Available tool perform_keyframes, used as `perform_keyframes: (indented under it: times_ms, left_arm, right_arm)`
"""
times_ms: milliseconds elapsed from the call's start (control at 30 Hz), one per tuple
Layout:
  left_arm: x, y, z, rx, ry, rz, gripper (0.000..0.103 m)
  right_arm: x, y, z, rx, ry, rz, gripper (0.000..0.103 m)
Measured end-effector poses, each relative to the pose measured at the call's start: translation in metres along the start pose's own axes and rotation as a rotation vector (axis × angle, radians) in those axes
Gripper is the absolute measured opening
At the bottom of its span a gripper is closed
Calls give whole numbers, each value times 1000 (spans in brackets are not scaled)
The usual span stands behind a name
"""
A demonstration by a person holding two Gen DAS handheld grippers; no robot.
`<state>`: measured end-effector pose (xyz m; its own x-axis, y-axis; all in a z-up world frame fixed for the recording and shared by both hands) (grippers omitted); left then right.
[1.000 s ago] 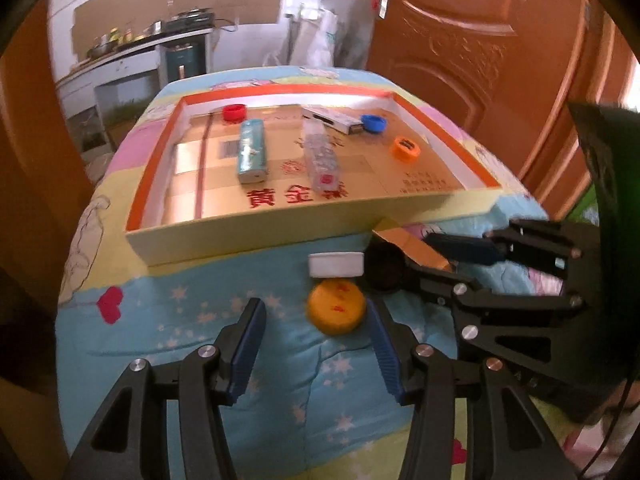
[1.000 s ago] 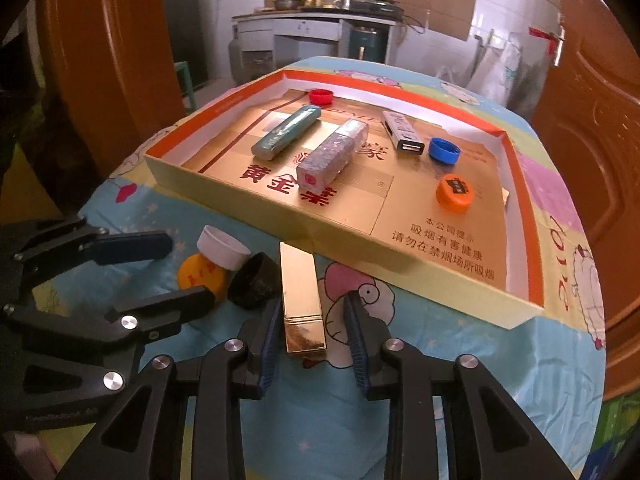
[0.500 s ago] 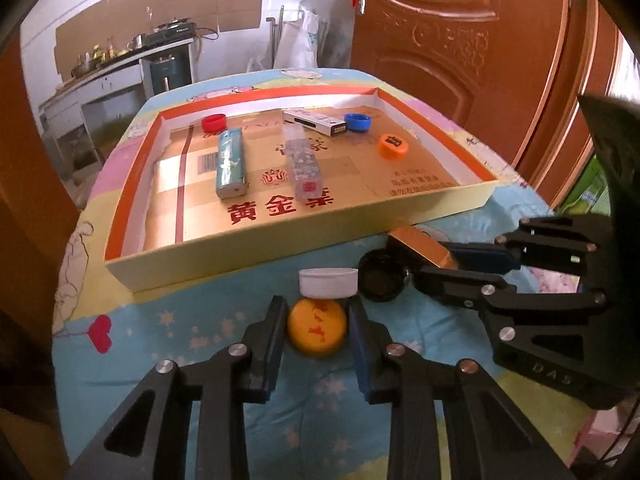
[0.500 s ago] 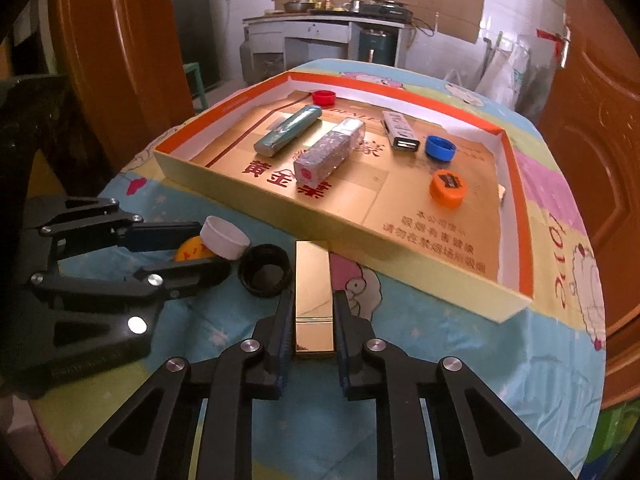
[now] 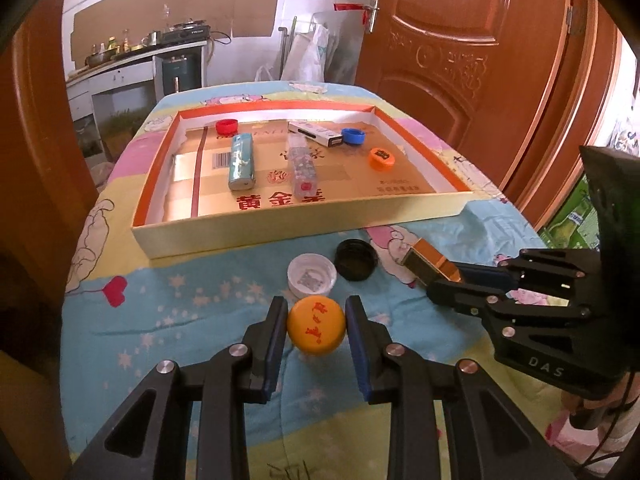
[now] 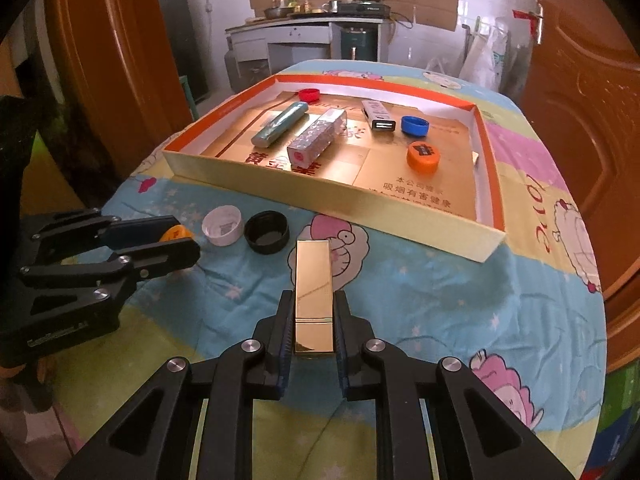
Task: Organize rigid objects
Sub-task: 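Carry the gold box with the right tool while the left tool carries the yellow cap toward the lid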
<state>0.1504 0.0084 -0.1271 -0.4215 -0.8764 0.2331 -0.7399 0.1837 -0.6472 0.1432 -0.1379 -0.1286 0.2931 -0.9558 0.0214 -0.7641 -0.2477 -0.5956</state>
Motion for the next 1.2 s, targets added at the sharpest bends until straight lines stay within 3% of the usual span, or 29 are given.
perform_keyframes:
  times_ms: [467,1200]
  left_arm:
    - [14,-4,-30,69,7,-19,30]
    - [11,-48,-44,157,-23,-75,30]
  right_arm:
    - [0,-2,-39,72,23,18,18]
    - [17,-42,-65,166,56,51,18]
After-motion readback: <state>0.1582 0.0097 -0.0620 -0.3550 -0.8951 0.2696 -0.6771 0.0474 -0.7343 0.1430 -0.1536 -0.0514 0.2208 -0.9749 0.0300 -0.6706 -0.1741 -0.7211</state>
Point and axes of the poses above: each gripper's, at about its wrist camera, not at the fingertips, and z roughly the way its jaws point, x to its right, y to its underside, the point moved 2 cm from there along z, roughly the way its jaws point, and after that the axes turned 7 degrees about y, right-handed, at the moved point
